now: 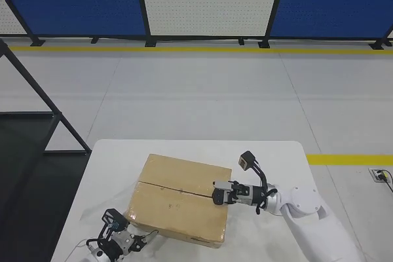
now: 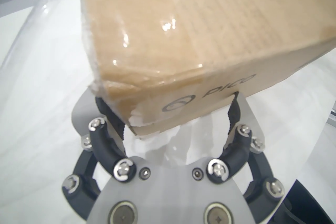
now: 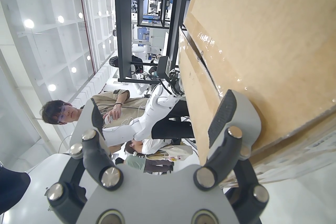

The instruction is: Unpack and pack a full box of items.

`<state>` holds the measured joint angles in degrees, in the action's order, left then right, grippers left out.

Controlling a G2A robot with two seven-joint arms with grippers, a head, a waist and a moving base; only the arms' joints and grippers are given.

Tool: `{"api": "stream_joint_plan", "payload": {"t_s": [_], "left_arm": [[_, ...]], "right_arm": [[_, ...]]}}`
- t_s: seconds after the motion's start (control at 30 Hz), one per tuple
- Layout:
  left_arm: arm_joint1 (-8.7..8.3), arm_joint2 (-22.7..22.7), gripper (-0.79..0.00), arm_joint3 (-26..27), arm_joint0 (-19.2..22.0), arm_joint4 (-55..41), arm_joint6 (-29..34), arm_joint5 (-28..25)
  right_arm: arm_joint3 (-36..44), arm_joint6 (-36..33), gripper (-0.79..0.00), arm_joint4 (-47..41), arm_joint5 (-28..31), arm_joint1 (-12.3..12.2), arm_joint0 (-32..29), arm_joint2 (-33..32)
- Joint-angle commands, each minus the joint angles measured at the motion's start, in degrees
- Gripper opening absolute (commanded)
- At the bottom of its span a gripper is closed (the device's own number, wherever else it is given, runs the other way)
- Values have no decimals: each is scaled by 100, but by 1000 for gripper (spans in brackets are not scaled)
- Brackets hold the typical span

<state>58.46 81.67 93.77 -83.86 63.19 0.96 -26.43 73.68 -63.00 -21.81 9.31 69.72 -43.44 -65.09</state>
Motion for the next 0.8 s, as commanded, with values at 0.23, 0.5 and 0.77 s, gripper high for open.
{"api": "stream_joint_plan", "payload": {"t_s": [0.23,0.5,0.77], "left_arm": [[33,-88,0,28,56,-35,88,52],[60,-183,0,91,80,-25,164,65],[77,-222,0,122,67,24,162,54]], "right_arm": [[189,42,0,71,-18,-55,-122,-117],[334,208,0,123,-145,-96,-242,-205],[256,496,0,103,-210,-85,-215,-172]]}}
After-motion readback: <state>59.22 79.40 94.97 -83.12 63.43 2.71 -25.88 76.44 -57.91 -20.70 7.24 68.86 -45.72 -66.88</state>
